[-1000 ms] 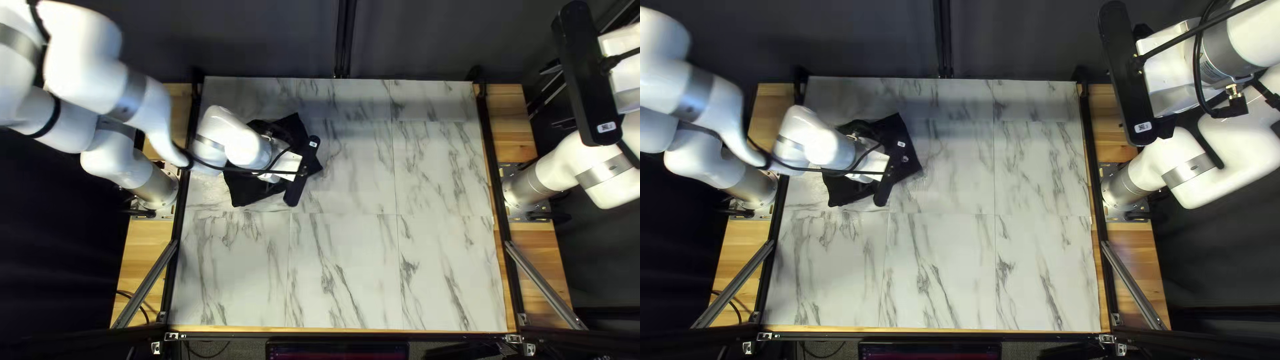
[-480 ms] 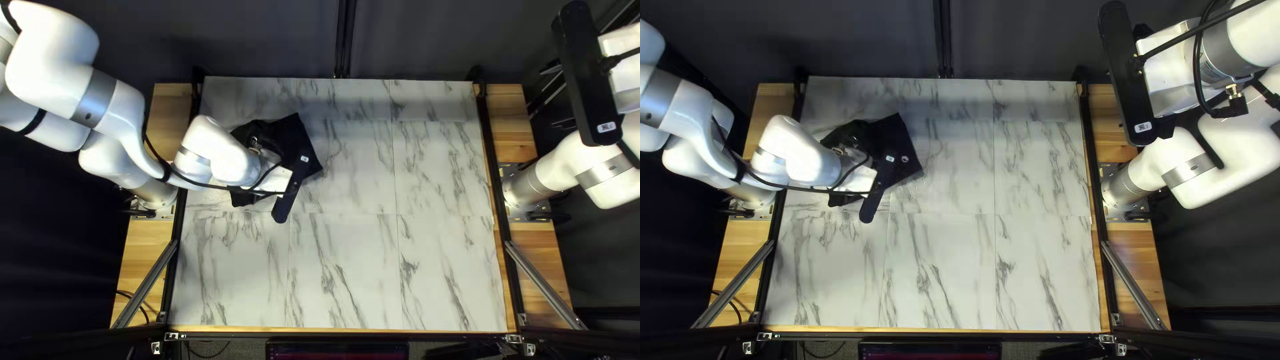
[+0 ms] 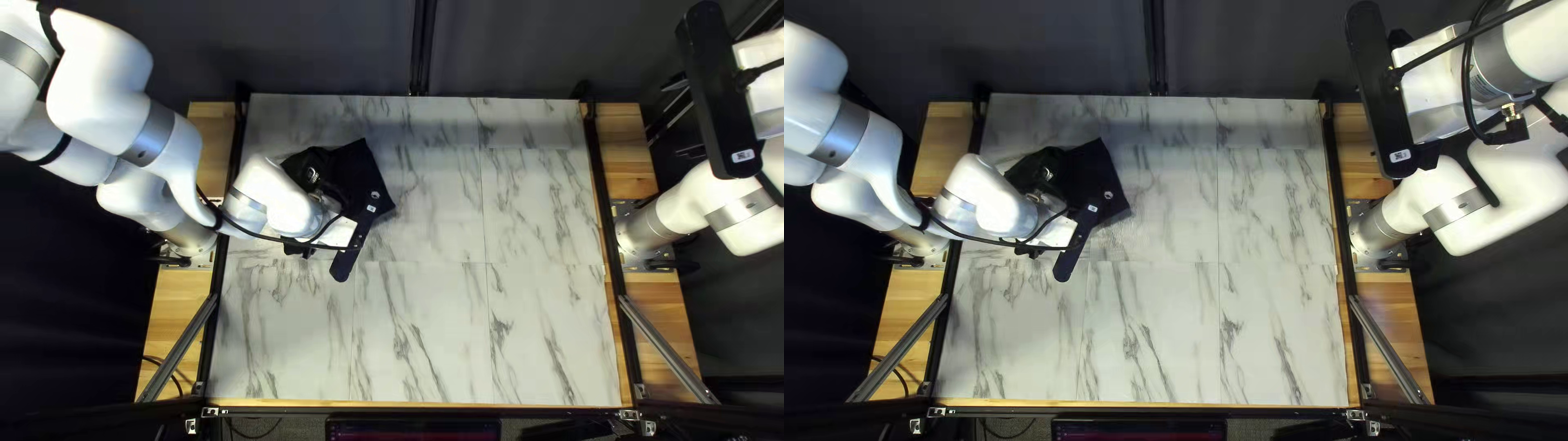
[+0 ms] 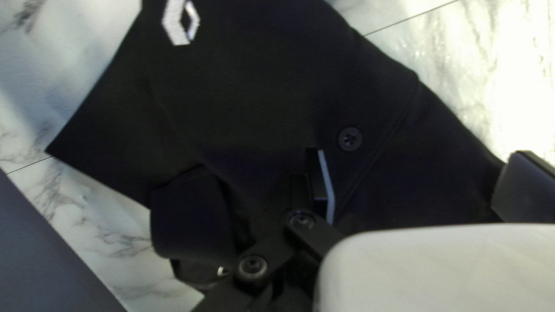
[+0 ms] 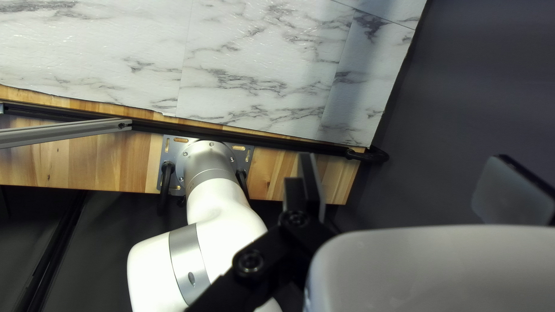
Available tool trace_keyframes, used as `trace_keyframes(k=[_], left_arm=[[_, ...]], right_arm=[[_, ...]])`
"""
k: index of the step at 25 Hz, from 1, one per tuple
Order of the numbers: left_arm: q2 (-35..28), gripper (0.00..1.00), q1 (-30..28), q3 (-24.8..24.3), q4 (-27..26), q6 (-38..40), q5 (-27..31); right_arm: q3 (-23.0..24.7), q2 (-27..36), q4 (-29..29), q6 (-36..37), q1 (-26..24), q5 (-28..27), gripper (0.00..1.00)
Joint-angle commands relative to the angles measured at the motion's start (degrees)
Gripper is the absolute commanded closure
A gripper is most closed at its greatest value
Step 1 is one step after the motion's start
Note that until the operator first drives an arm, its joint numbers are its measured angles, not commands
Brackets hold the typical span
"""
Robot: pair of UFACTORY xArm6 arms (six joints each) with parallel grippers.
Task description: Fold t-shirt
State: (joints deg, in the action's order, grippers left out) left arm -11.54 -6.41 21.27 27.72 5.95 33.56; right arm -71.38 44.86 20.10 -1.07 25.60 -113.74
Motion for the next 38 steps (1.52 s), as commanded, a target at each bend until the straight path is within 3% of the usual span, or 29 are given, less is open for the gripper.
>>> trace_keyframes(k=[1, 7, 14, 26, 33, 38], left_arm=[[-3.05, 0.00, -1.44, 0.60, -2.05, -1.36, 3.71], [-11.32, 0.00, -4.50, 0.79, -2.78, -1.17, 13.02], [-11.11, 0.00, -0.92, -3.77, -2.14, -4.76, 6.99], [-2.72, 0.00, 2.25, -3.91, -1.14, -7.35, -2.65], [-4.25, 0.00, 1.76, -3.19, -3.05, -9.27, -0.14], [-8.93, 0.00, -1.11, 0.01, -4.63, -10.68, 6.63]], right_arm=[[0.00, 0.00, 0.00, 0.00, 0.00, 0.00, 0.00], [0.00, 0.00, 0.00, 0.00, 0.00, 0.00, 0.00], [0.00, 0.00, 0.00, 0.00, 0.00, 0.00, 0.00], [0.00, 0.00, 0.00, 0.00, 0.00, 0.00, 0.00], [0.00, 0.00, 0.00, 0.00, 0.00, 0.00, 0.00], [0.00, 0.00, 0.00, 0.00, 0.00, 0.00, 0.00]])
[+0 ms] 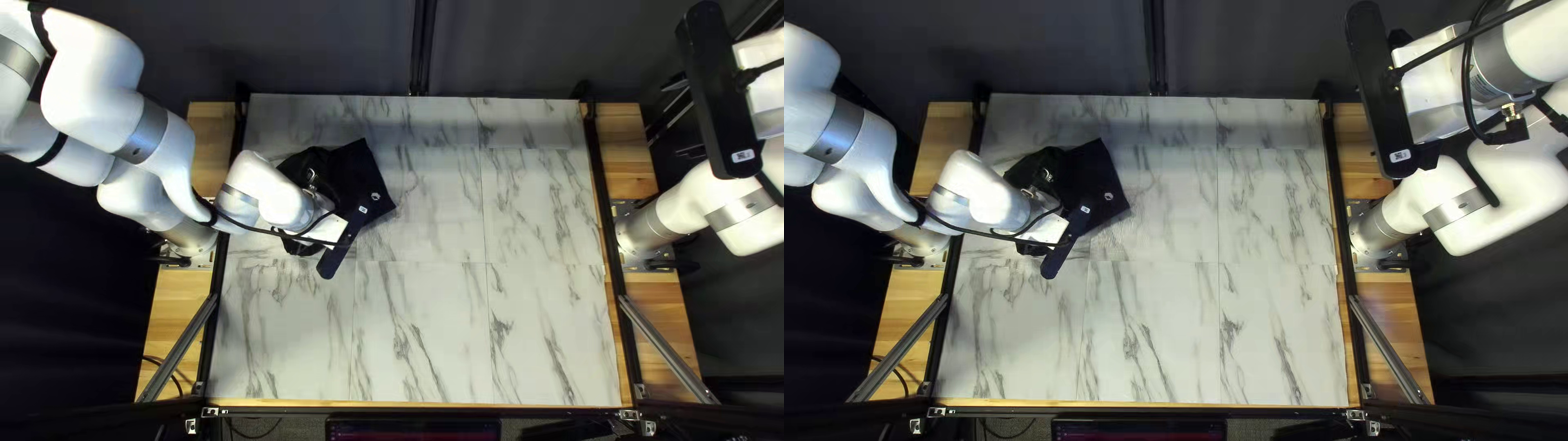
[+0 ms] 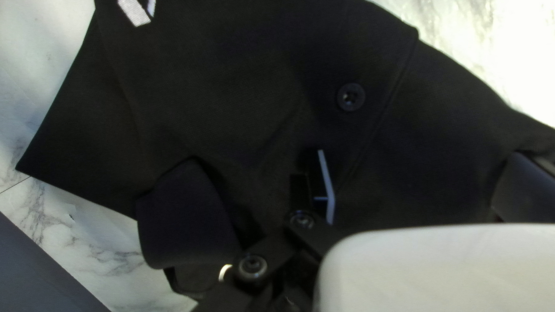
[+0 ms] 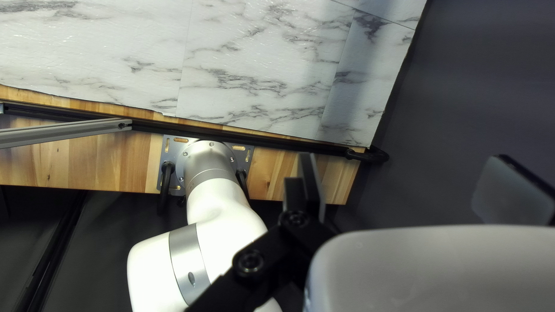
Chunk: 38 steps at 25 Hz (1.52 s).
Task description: Fold t-shirt
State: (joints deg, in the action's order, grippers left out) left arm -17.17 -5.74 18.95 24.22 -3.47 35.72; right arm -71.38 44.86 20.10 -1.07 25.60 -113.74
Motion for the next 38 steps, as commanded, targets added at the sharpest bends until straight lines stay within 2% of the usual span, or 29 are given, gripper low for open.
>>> trace_keyframes(k=[1, 3, 7, 14, 20, 22, 29, 33, 38], left_arm=[[-4.05, 0.00, -1.65, 3.17, -1.41, -2.62, 4.85], [-3.57, 0.00, -0.80, 3.82, -1.66, -4.74, 3.00], [2.21, 0.00, 2.79, 6.94, -3.27, -11.25, -2.45], [7.58, 0.00, 8.48, 11.72, -9.64, -25.47, -3.97], [12.23, 0.00, 11.07, 13.60, -11.93, -30.52, -7.50], [11.46, 0.00, 11.27, 13.21, -12.15, -30.91, -7.18], [1.72, 0.00, 13.32, 8.49, -12.50, -30.63, -3.13], [-1.76, 0.00, 13.93, 5.47, -13.37, -29.96, -5.29], [-4.39, 0.00, 14.61, 4.03, -14.98, -30.73, -7.45]], right_arm=[[0.00, 0.00, 0.00, 0.00, 0.00, 0.00, 0.00], [0.00, 0.00, 0.00, 0.00, 0.00, 0.00, 0.00], [0.00, 0.00, 0.00, 0.00, 0.00, 0.00, 0.00], [0.00, 0.00, 0.00, 0.00, 0.00, 0.00, 0.00], [0.00, 0.00, 0.00, 0.00, 0.00, 0.00, 0.00], [0.00, 0.00, 0.00, 0.00, 0.00, 0.00, 0.00], [0.00, 0.00, 0.00, 0.00, 0.00, 0.00, 0.00], [0.00, 0.00, 0.00, 0.00, 0.00, 0.00, 0.00], [0.00, 0.00, 0.00, 0.00, 0.00, 0.00, 0.00]])
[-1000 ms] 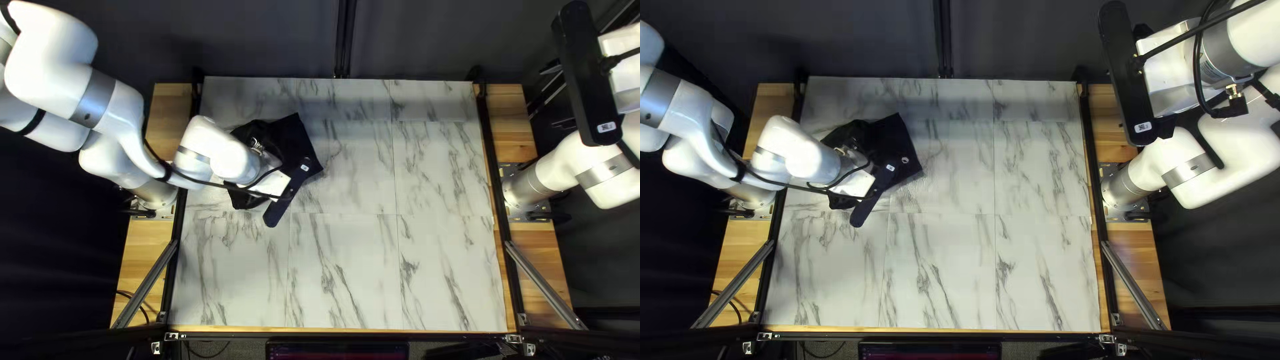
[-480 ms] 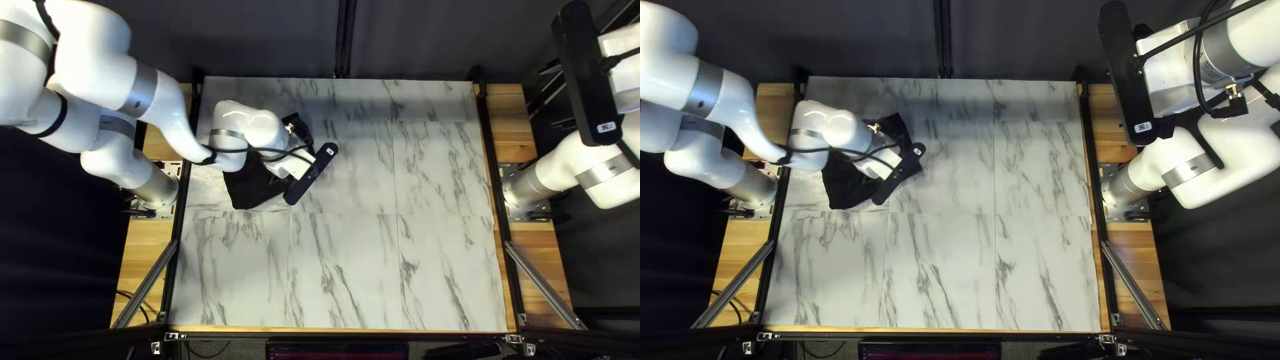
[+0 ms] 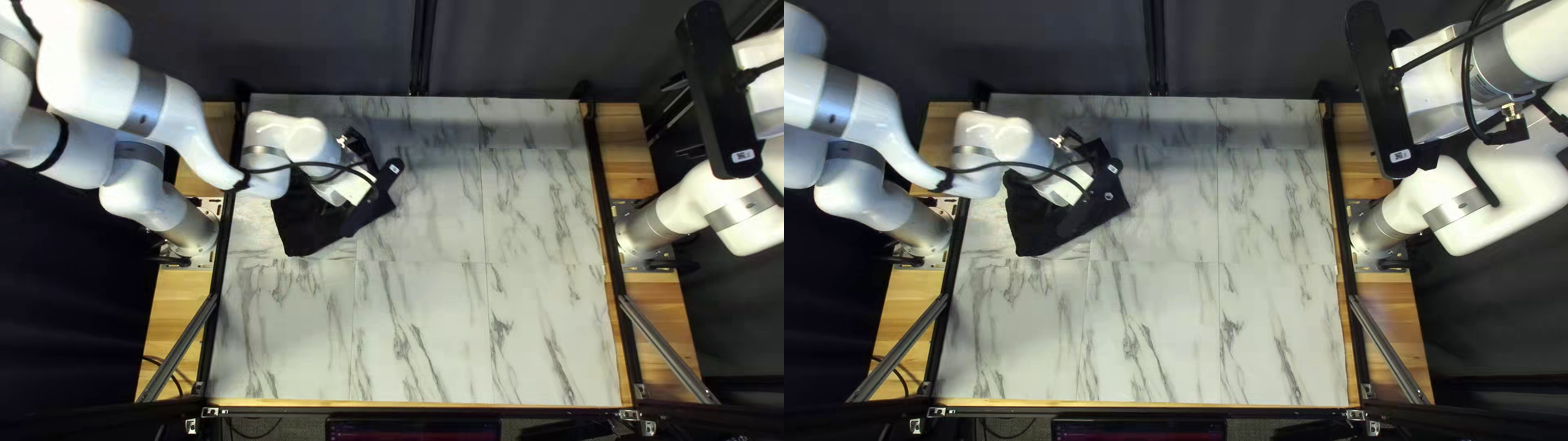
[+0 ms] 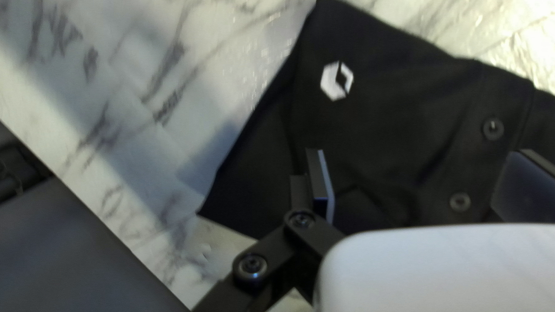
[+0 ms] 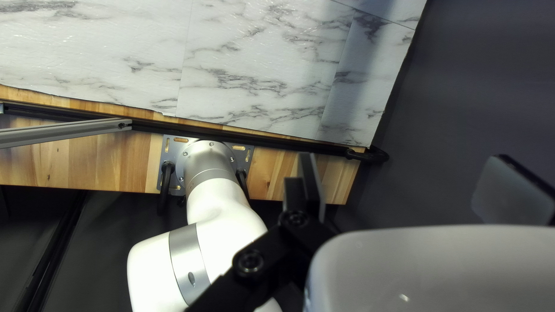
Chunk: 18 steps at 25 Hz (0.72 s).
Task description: Fold t-shirt
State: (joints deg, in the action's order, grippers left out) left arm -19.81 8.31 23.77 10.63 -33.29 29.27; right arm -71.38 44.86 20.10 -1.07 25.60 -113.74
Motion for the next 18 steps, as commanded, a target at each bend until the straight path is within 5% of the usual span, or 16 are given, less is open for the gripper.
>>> trace_keyframes(k=[1, 8, 18], left_arm=[[-2.87, 0.00, 1.04, -1.00, -2.81, -2.11, -0.66], [-10.91, 0.00, 1.08, 0.99, -15.86, -5.12, 7.53], [-16.03, 0.00, -5.00, 15.17, -13.82, 9.61, 27.30]], right_arm=[[0.00, 0.00, 0.00, 0.00, 0.00, 0.00, 0.00], [0.00, 0.00, 0.00, 0.00, 0.00, 0.00, 0.00], [0.00, 0.00, 0.00, 0.00, 0.00, 0.00, 0.00]])
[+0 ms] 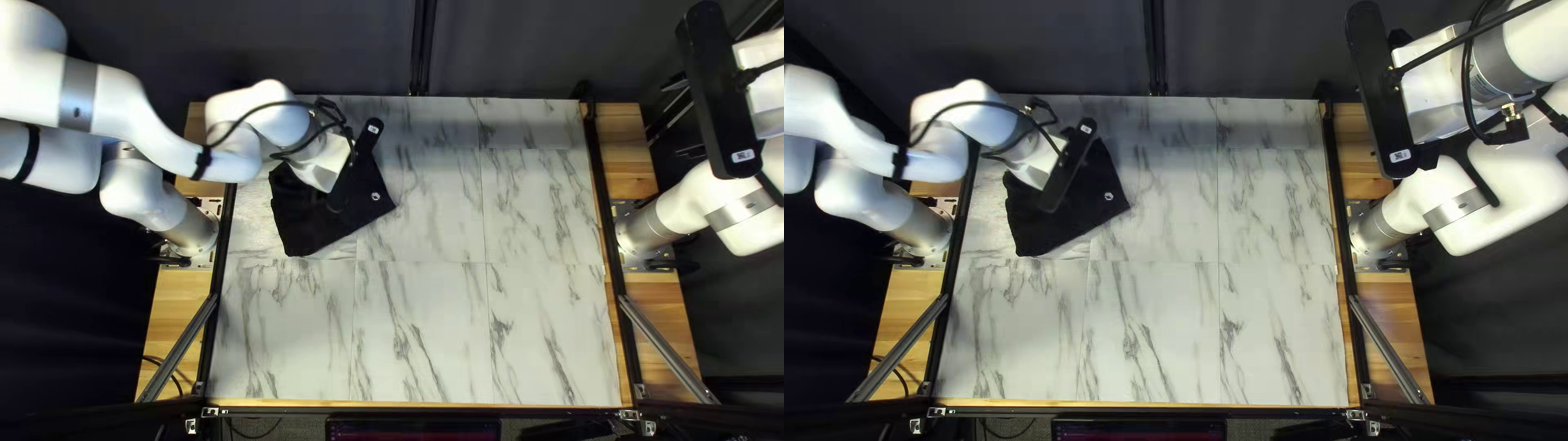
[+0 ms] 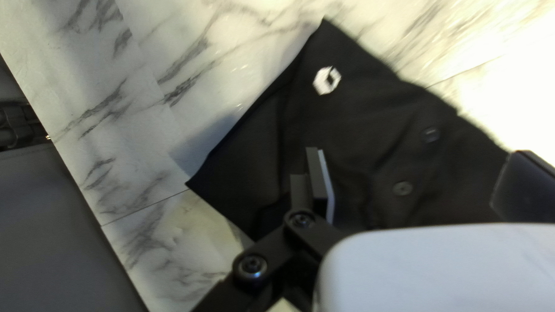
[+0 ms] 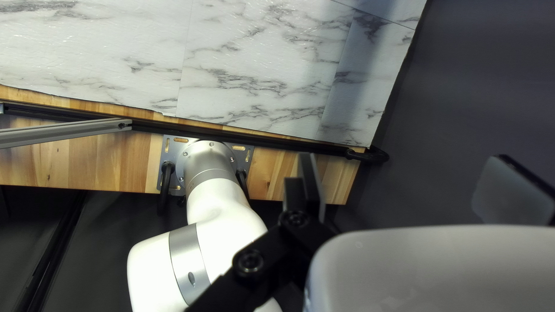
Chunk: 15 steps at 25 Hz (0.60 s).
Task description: Fold t-shirt
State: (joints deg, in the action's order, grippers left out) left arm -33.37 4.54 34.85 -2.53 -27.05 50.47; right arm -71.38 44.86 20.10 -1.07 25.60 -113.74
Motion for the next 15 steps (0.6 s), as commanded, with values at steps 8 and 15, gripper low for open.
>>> trace_keyframes(k=[8, 15], left_arm=[[-3.39, 0.00, -2.42, 4.14, -0.60, 5.38, 6.53], [-3.39, 0.00, -2.42, 4.14, -0.60, 5.38, 6.53]], right_arm=[[0.00, 0.00, 0.00, 0.00, 0.00, 0.00, 0.00], [0.00, 0.00, 0.00, 0.00, 0.00, 0.00, 0.00]])
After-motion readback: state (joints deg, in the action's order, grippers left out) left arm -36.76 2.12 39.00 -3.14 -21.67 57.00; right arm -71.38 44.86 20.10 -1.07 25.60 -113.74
